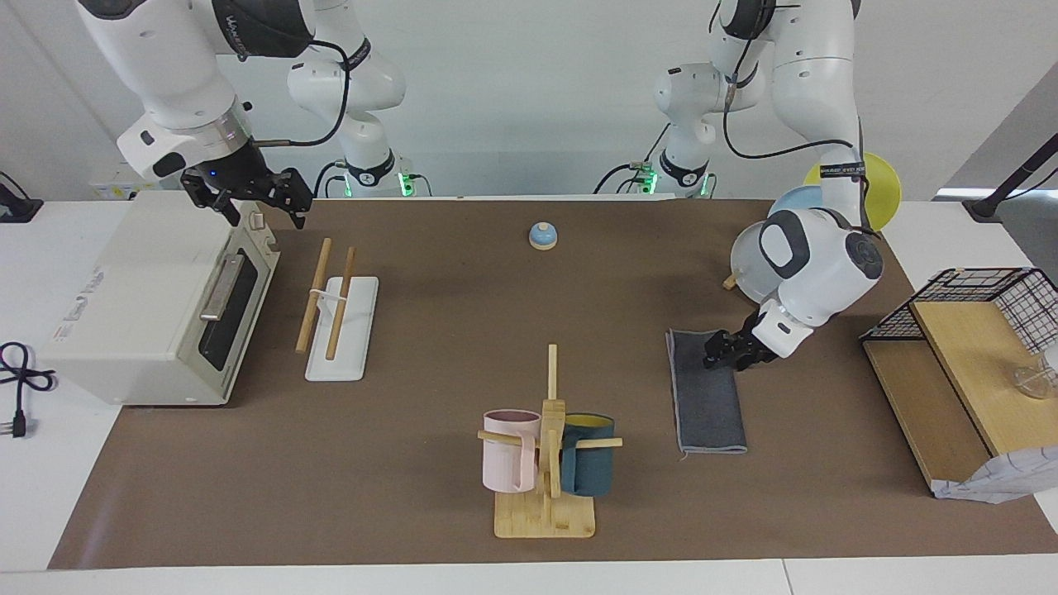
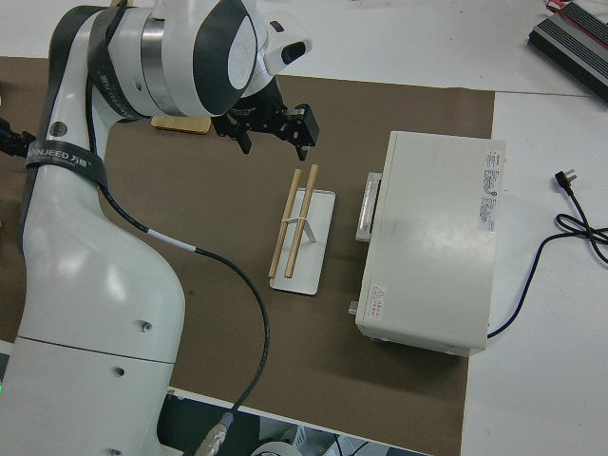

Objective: Fold towel and hang on rack

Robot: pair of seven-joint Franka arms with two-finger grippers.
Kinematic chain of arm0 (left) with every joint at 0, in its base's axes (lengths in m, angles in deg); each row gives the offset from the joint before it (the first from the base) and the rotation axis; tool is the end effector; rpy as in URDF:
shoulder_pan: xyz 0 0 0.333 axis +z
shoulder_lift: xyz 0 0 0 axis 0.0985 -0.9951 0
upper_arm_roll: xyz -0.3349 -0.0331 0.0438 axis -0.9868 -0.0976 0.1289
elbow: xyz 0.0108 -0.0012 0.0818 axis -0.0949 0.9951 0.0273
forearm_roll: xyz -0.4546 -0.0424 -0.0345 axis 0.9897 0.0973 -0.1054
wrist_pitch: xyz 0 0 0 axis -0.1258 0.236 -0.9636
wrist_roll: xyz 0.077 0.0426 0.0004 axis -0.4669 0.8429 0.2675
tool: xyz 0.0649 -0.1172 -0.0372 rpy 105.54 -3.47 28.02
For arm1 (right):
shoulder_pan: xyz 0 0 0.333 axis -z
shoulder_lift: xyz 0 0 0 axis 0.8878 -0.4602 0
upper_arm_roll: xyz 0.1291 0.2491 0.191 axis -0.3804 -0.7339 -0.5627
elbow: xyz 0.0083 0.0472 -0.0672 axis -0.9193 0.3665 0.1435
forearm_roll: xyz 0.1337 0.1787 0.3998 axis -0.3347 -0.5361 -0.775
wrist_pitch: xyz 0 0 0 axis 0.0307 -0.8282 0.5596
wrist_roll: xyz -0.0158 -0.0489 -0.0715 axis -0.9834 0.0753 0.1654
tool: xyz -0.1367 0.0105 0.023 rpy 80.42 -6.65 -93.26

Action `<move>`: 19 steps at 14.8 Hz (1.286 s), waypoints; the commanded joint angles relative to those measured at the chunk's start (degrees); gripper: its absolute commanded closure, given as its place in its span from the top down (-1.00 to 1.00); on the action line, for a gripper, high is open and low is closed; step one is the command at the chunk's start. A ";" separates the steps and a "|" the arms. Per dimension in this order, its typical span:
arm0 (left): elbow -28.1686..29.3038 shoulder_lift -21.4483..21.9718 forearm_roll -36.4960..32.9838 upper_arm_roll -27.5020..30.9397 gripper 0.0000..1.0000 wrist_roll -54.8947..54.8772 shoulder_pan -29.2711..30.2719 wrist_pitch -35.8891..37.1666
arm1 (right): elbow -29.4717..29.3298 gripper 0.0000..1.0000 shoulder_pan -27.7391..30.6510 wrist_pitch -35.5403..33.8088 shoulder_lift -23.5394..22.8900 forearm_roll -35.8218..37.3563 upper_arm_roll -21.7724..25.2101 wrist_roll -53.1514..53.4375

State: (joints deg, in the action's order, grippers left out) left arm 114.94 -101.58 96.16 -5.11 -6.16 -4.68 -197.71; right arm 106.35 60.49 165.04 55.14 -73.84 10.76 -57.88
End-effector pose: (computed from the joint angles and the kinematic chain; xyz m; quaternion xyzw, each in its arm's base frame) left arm 0.6594 -0.0796 0.2467 0.9899 -0.0182 -0.0025 0.1406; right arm 0.6101 0.0103 0.6062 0.9983 -0.0264 -0.0498 0.0164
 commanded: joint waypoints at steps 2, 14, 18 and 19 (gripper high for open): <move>0.85 0.09 1.14 0.53 0.44 -1.02 -0.62 -0.47 | 0.71 1.00 0.44 -0.43 0.88 -0.80 -0.07 -1.21; 2.08 0.53 1.05 0.62 -0.34 -1.11 -1.41 -0.20 | 0.71 1.00 0.44 -0.43 0.88 -0.80 -0.07 -1.12; 2.08 0.53 1.14 0.62 -1.00 -0.94 -1.41 -0.11 | 0.71 1.00 0.44 -0.43 0.88 -0.80 -0.07 -1.12; 1.91 0.53 1.14 0.62 -1.00 -0.68 -1.32 -0.03 | 0.71 1.00 0.44 -0.43 0.88 -0.80 -0.07 -1.21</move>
State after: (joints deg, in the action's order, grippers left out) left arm 115.89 -101.54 96.21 -5.10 -6.22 -5.41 -197.66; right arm 106.35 60.49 165.04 55.14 -73.84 10.76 -57.88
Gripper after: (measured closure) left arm 0.969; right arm 0.000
